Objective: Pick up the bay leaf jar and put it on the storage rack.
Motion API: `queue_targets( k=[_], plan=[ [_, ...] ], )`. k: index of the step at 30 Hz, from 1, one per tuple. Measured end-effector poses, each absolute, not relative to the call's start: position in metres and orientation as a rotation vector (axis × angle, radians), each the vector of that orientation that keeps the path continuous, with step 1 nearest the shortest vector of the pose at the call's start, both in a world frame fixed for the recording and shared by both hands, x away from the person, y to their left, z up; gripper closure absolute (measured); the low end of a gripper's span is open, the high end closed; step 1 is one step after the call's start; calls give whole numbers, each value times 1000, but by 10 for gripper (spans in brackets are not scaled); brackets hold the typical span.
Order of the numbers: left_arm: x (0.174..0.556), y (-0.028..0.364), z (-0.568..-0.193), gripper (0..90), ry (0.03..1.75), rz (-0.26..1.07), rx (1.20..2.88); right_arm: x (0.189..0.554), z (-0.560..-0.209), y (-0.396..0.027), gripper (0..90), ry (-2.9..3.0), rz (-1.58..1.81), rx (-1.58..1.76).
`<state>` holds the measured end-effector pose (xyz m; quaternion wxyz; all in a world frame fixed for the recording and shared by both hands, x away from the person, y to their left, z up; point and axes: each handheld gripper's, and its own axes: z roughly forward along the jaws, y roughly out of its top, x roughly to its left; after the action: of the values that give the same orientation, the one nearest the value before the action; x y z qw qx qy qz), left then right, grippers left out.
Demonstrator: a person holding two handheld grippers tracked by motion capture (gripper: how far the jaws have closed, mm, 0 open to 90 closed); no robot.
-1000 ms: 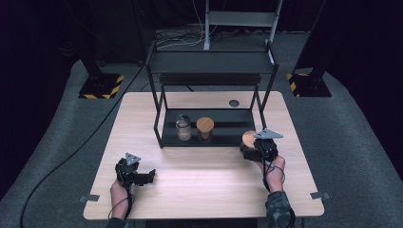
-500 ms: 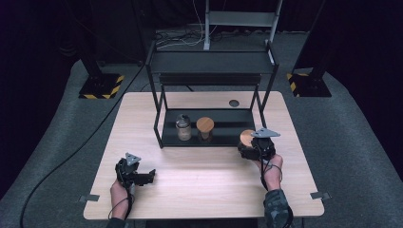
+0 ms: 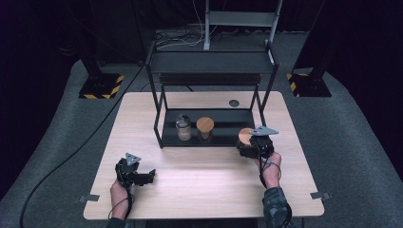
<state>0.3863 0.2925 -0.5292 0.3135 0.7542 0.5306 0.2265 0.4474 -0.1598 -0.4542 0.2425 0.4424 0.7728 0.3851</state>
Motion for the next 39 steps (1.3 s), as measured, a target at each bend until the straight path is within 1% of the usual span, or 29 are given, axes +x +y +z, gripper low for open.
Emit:
queue_targets(
  k=[39],
  plan=[
    [386, 292, -529, 4, 1399, 598, 1988, 463, -459, -154, 247, 2131, 1044, 1209]
  ],
)
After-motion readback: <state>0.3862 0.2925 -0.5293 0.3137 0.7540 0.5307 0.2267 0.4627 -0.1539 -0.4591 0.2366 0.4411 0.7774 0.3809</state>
